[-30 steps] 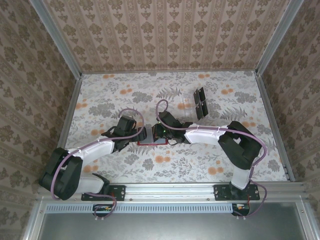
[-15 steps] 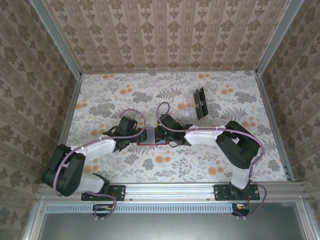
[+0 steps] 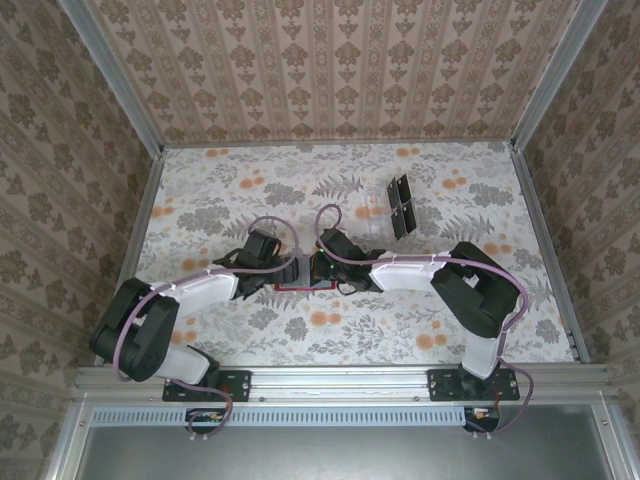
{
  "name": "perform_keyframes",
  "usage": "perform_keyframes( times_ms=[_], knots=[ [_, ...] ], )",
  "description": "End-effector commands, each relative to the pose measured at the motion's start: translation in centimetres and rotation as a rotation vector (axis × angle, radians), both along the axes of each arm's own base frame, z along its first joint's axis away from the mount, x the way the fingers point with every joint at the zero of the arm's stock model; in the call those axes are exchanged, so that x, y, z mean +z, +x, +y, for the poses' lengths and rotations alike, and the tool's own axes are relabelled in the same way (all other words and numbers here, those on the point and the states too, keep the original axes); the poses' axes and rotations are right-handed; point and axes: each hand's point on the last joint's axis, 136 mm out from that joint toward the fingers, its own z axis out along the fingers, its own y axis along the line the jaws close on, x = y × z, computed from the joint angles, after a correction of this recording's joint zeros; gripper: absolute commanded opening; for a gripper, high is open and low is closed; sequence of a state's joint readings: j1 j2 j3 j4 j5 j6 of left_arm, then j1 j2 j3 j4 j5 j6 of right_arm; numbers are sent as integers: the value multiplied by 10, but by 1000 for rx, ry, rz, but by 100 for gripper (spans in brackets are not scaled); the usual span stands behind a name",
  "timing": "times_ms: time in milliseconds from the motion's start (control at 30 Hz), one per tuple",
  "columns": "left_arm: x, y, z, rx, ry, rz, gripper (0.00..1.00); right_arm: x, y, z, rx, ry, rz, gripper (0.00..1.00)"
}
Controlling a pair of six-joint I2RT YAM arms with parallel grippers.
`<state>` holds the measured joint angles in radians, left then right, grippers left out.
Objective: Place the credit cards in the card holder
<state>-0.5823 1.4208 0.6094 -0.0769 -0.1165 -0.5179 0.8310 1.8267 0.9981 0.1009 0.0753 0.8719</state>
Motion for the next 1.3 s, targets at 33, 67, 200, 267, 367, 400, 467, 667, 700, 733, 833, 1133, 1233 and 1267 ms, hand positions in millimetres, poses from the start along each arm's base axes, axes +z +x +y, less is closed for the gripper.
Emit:
perform_keyframes(
  times_ms=[33, 67, 200, 267, 367, 400, 467, 667, 700, 733, 833, 1133, 1233, 1267],
  knots=[
    [-10, -8, 4, -28, 40, 18, 100, -25, -6, -13, -33, -56, 40, 0],
    [-12, -10, 6, -25, 48, 26, 100, -25, -6, -13, -35, -55, 41, 0],
    [-18, -15, 11, -20, 65, 41, 100, -27, -7, -15, -39, -58, 45, 0],
    [-20, -15, 13, -15, 79, 45, 100, -28, -7, -15, -40, -57, 47, 0],
    [-22, -17, 19, 5, 105, 61, 100, -29, -7, -15, -41, -58, 51, 0],
    [-23, -18, 22, 15, 114, 67, 100, -29, -7, -14, -43, -58, 52, 0],
    [-24, -19, 28, 35, 128, 74, 100, -30, -8, -15, -42, -60, 54, 0],
    [-26, -22, 39, 71, 152, 94, 99, -31, -7, -17, -51, -60, 60, 0],
    [-28, -23, 41, 74, 155, 99, 99, -31, -7, -16, -50, -58, 61, 0],
    [-28, -24, 41, 77, 155, 100, 99, -30, -6, -16, -52, -55, 61, 0],
    [-29, -24, 42, 79, 155, 102, 99, -29, -6, -15, -45, -35, 66, 0],
    [-34, -27, 43, 87, 154, 114, 99, 6, 4, -8, -17, 178, -1, 0],
    [-34, -27, 44, 89, 153, 114, 99, 19, 6, -4, 10, 237, -35, 0],
    [-34, -27, 44, 90, 154, 114, 99, 23, 6, -3, 18, 250, -47, 0]
  ],
)
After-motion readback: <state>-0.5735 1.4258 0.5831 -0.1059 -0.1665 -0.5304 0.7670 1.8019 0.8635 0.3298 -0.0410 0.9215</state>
